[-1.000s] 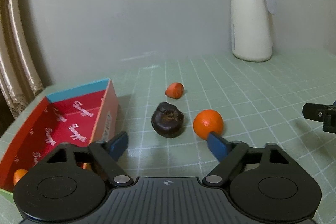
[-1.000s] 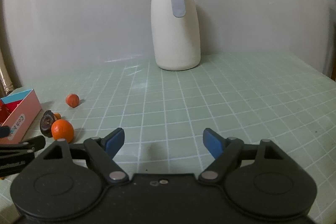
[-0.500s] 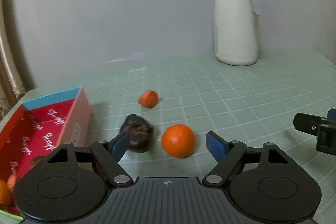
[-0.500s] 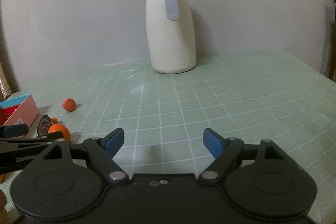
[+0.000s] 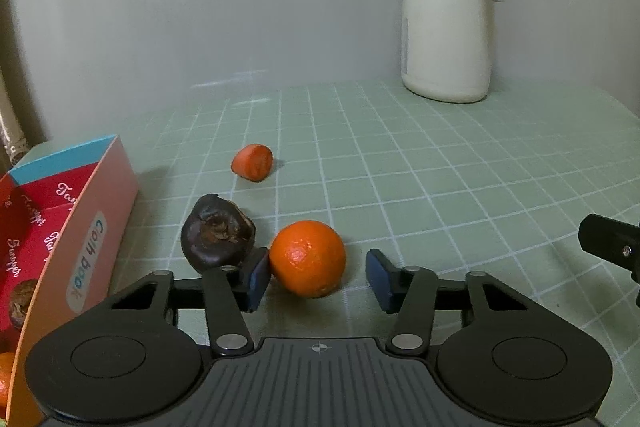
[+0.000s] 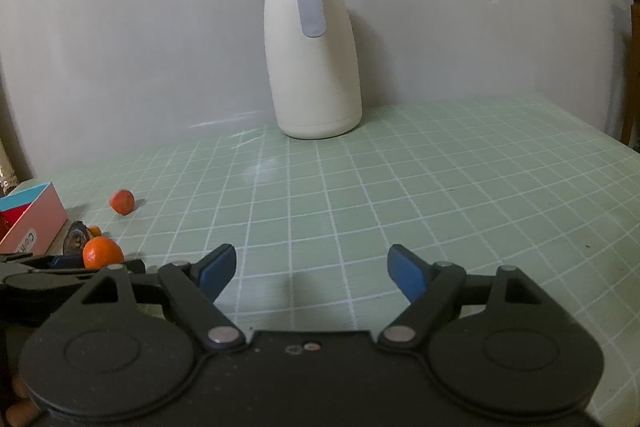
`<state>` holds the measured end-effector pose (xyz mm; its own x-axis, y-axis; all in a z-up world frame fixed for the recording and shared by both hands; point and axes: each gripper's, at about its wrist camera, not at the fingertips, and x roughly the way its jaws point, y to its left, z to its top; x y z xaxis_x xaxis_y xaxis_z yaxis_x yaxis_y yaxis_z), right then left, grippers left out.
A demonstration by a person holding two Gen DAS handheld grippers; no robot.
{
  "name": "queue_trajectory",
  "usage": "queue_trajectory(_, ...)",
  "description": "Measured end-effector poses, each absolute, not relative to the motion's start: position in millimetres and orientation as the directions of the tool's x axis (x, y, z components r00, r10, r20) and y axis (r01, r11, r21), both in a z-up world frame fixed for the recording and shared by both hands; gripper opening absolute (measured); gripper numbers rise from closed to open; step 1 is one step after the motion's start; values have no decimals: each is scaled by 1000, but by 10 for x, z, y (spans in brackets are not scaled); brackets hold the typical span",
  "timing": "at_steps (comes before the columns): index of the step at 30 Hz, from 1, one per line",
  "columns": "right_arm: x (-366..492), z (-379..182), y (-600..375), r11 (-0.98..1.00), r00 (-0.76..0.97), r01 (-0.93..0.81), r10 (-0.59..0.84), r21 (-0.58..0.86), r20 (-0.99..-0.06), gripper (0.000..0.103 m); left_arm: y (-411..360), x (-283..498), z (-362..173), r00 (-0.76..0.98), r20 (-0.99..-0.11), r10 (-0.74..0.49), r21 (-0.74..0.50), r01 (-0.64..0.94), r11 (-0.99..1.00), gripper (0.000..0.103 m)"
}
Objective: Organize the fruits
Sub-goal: 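Lower the left gripper onto a tangerine and close on it, then carry the tangerine with the left gripper into the box and release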
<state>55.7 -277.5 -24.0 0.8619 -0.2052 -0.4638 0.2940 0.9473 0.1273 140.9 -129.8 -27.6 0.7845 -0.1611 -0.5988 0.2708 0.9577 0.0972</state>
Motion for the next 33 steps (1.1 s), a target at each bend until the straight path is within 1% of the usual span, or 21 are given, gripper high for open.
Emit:
queue_trajectory(5,578,-246,-2732,950,863,287,-201,122,-464,83,-1270,1399,-259,788,-594,-164,89,267,960,42)
queue_trajectory(7,584,-250,-2719,951,862,285,-200,119,-465,83,-1261,1389,-251,789,-592,-165,92,269,959,40)
queue_trajectory(20,585,-249,-2706,953,864,279,-196,118,-463,83,-1231,1271,-189,806,-568,-166,112,275,955,40)
queue_trajectory(28,580,-256,-2680,955,867,274,-193,116,-460,83,-1075,1143,-15,824,-539,-172,98,264,959,40)
queue_trajectory(33,582,-258,-2652,959,870,262,-187,108,-455,83,-901,1064,122,847,-510,-150,94,229,969,40)
